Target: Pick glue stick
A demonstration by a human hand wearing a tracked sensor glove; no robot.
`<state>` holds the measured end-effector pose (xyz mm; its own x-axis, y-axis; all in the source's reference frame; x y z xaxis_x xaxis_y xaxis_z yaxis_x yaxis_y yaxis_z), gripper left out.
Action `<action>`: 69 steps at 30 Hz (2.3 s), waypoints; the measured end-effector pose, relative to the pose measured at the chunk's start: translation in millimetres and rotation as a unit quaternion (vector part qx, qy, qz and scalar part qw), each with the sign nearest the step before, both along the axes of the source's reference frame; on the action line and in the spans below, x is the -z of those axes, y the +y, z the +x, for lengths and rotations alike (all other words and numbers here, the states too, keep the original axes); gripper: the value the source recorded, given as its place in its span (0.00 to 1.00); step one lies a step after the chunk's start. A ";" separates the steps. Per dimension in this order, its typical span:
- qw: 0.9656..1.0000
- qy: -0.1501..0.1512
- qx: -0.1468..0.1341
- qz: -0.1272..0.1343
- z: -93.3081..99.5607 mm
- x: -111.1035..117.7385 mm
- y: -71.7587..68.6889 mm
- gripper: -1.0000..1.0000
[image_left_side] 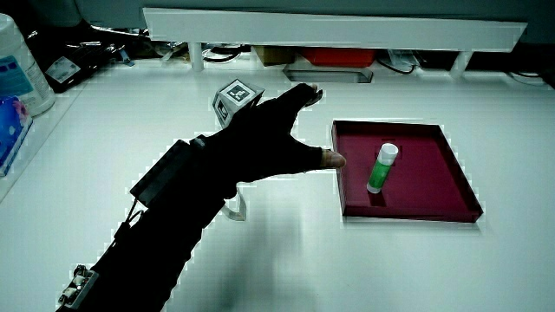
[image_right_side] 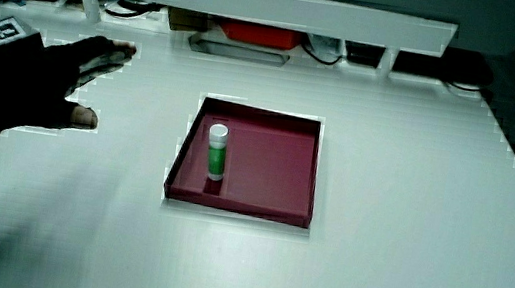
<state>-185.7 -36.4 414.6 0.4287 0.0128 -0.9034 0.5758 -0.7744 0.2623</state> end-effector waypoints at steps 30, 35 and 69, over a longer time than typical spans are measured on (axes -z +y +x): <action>0.996 0.032 0.007 -0.084 85.3 -72.7 -10.4 0.50; 0.997 0.031 0.006 -0.075 97.8 -87.2 -11.4 0.50; 0.991 0.001 0.130 -0.035 115.2 -100.6 -3.8 0.82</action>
